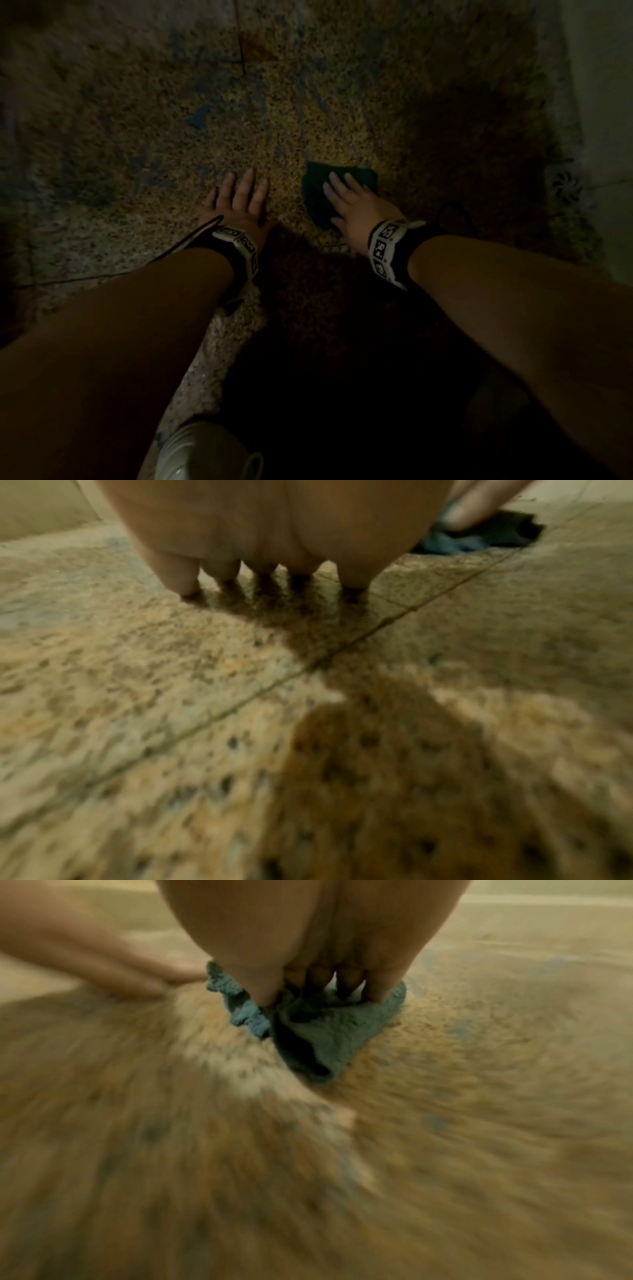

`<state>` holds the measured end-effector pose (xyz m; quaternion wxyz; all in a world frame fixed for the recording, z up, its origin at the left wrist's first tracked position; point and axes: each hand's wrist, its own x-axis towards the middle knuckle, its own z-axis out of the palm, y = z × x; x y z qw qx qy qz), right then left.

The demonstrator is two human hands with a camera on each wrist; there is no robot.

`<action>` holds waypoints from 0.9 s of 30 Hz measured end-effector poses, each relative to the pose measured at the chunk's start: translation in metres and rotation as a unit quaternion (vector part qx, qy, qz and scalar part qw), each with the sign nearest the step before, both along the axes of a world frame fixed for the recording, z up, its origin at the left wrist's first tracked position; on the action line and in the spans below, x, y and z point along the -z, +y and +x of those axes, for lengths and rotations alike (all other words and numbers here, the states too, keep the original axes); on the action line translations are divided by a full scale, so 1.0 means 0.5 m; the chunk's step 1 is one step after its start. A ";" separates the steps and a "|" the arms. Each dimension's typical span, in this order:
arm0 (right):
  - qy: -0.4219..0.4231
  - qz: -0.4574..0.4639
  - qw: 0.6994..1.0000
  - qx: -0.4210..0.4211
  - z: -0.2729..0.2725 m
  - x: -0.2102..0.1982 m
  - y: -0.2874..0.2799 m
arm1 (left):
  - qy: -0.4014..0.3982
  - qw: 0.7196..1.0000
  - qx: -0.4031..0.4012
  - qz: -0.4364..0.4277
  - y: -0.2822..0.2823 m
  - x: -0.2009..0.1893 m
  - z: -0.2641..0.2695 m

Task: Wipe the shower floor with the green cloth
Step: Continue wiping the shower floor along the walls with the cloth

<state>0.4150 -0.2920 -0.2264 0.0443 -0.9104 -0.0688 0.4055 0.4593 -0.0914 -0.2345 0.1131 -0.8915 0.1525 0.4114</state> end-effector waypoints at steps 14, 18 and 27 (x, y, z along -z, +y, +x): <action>0.011 0.013 0.995 -0.103 -0.098 0.002 -0.118 | 0.014 0.996 -0.079 -0.035 -0.077 -0.012 -0.051; -0.005 0.017 0.995 -0.097 -0.052 0.002 -0.118 | 0.013 0.991 -0.129 -0.025 -0.106 -0.022 -0.065; 0.038 0.025 0.985 -0.169 -0.028 -0.011 -0.161 | 0.037 0.977 -0.212 -0.008 -0.172 -0.031 -0.112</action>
